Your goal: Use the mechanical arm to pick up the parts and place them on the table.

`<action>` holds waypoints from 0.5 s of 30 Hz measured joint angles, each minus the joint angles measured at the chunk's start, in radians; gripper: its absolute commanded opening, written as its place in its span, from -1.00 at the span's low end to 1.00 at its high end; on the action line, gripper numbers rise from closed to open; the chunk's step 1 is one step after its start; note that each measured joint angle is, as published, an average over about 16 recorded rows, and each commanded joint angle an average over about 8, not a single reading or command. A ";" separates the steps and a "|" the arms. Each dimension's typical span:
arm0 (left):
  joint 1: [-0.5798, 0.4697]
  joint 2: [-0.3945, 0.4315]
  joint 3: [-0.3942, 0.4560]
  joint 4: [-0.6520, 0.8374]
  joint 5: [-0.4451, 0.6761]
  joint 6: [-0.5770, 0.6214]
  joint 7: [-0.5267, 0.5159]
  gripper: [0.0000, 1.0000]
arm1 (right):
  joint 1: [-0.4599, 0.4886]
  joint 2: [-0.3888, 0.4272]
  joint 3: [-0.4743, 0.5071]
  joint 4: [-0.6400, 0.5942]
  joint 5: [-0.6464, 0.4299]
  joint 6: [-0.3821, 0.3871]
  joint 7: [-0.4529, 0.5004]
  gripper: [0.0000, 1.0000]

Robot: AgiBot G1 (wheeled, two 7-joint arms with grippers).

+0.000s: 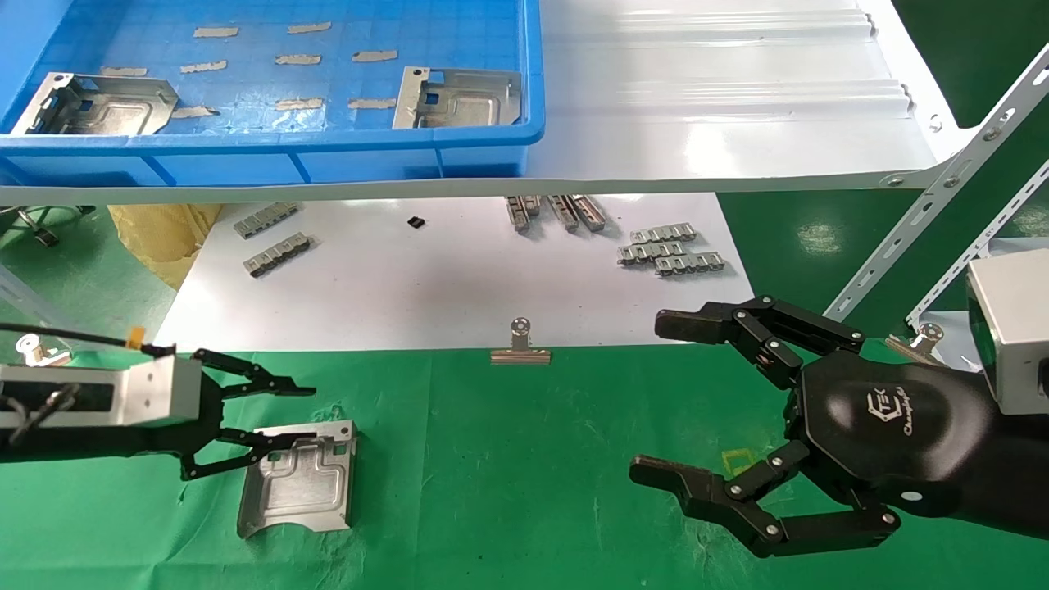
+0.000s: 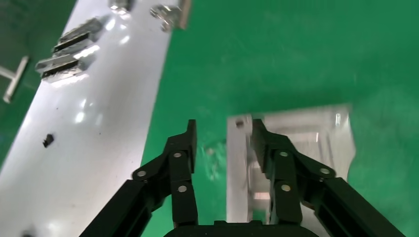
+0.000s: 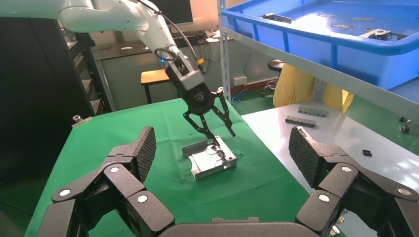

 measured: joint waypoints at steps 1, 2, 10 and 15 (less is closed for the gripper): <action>0.003 -0.001 -0.004 0.004 -0.009 0.005 -0.019 1.00 | 0.000 0.000 0.000 0.000 0.000 0.000 0.000 1.00; 0.007 -0.002 -0.008 0.008 -0.018 0.010 -0.037 1.00 | 0.000 0.000 0.000 0.000 0.000 0.000 0.000 1.00; 0.040 -0.014 -0.034 0.025 -0.076 0.025 -0.154 1.00 | 0.000 0.000 0.000 0.000 0.000 0.000 0.000 1.00; 0.051 -0.018 -0.042 0.019 -0.089 0.026 -0.176 1.00 | 0.000 0.000 0.000 0.000 0.000 0.000 0.000 1.00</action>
